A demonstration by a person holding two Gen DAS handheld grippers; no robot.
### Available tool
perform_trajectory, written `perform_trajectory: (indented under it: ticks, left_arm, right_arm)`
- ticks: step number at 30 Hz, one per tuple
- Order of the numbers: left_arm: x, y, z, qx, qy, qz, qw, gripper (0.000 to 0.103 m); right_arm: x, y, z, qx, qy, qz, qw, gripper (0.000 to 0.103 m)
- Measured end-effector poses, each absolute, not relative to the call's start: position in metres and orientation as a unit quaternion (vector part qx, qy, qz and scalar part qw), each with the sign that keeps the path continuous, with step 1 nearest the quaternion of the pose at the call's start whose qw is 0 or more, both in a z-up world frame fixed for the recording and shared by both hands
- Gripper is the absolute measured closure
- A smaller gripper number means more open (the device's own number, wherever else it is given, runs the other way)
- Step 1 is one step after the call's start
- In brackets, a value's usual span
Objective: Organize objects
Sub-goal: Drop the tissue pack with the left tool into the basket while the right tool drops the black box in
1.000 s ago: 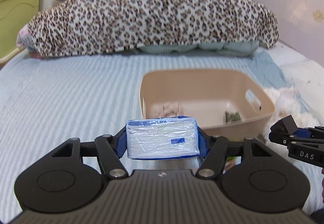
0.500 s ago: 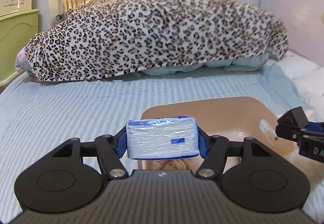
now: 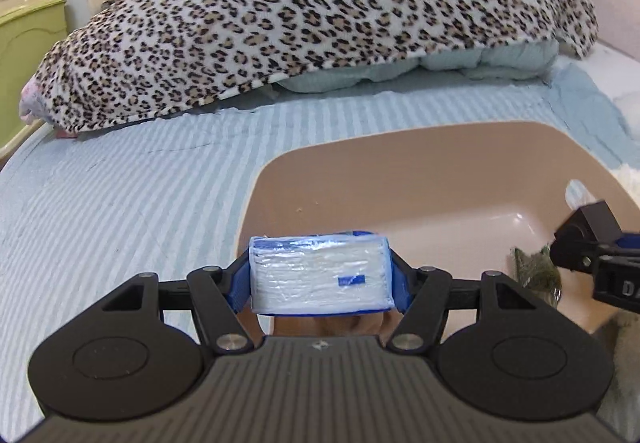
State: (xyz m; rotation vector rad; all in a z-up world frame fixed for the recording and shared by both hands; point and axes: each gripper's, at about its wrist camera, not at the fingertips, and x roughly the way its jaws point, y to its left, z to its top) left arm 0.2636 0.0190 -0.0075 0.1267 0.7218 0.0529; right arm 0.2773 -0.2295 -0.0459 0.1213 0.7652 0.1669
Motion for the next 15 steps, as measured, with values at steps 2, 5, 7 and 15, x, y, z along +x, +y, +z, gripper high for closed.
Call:
perform_trajectory:
  ticks: [2, 5, 7, 15]
  left_arm:
    - [0.263, 0.019, -0.006, 0.063, 0.355, 0.028, 0.932, 0.035]
    - [0.259, 0.025, 0.0, 0.051, 0.358, 0.032, 0.932, 0.031]
    - [0.254, 0.028, 0.005, 0.048, 0.357, 0.035, 0.932, 0.022]
    - [0.223, 0.051, 0.022, 0.054, 0.348, 0.04, 0.935, 0.012]
  right_arm:
    - [0.276, -0.225, -0.047, 0.041, 0.372, 0.077, 0.924, 0.061]
    - [0.273, -0.221, -0.044, 0.025, 0.37, 0.08, 0.925, 0.061]
    - [0.271, -0.22, -0.038, 0.022, 0.361, 0.081, 0.929, 0.052]
    - [0.237, -0.214, -0.011, -0.004, 0.331, 0.085, 0.94, 0.025]
